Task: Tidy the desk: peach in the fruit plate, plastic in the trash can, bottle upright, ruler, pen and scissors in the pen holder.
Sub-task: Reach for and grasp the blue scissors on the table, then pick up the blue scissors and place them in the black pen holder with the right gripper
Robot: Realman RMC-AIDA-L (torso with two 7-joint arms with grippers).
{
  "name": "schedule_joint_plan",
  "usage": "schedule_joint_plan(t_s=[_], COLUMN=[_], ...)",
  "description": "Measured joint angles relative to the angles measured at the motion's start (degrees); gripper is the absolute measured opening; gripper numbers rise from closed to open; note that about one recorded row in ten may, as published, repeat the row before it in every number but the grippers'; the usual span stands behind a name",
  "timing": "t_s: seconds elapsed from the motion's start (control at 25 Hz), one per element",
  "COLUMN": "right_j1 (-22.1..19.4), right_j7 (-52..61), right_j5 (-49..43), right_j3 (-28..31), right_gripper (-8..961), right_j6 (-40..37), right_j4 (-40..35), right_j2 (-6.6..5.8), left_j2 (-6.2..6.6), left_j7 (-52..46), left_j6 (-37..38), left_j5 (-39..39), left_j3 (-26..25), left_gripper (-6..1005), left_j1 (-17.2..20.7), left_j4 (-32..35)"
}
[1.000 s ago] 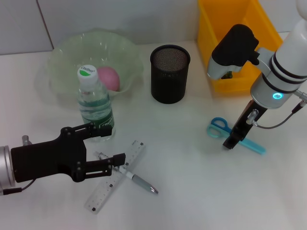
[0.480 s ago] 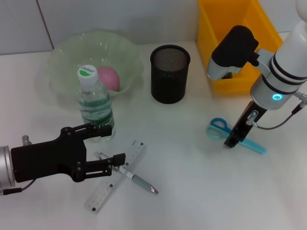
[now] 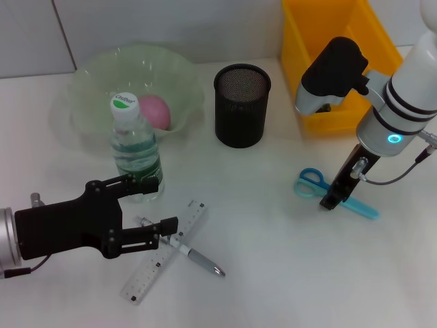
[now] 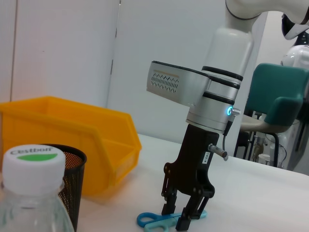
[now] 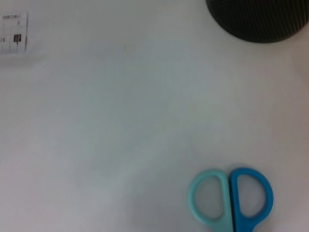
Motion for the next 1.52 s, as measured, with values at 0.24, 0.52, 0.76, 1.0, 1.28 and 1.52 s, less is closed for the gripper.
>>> schedule_joint_plan(t_s=[0.24, 0.52, 0.76, 1.0, 1.28, 1.52], right_j1=[-0.1, -0.2, -1.2, -5.7, -11.6, -15.2], right_j7=[-0.3, -0.4, -0.5, -1.8, -6.9, -11.5], right_j5=[-0.1, -0.2, 0.3, 6.4, 18.0, 29.6], right_j3=[-0.2, -0.8, -0.2, 0.4, 5.4, 8.4], right_gripper=[366, 252, 234, 235, 234, 234], right_j6=[0.0, 0.1, -0.4, -2.9, -2.7, 4.4], right_j4=[-0.4, -0.9, -4.4, -15.3, -27.9, -30.0], right_j2=[0.0, 0.0, -0.09, -0.39, -0.19, -0.2], left_j2=[0.0, 0.0, 0.11, 0.17, 0.18, 0.17], left_j7=[0.0, 0.0, 0.3, 0.2, 0.0, -0.1], left_j6=[0.0, -0.1, -0.2, -0.1, -0.1, 0.0], left_j5=[-0.1, -0.2, -0.7, -0.8, -0.9, -0.9], left_j3=[0.0, 0.0, -0.1, -0.1, -0.1, -0.1], left_gripper=[803, 803, 803, 803, 803, 803], left_j1=[0.2, 0.2, 0.3, 0.3, 0.3, 0.3], left_j4=[0.0, 0.0, -0.6, -0.8, -0.8, -0.8])
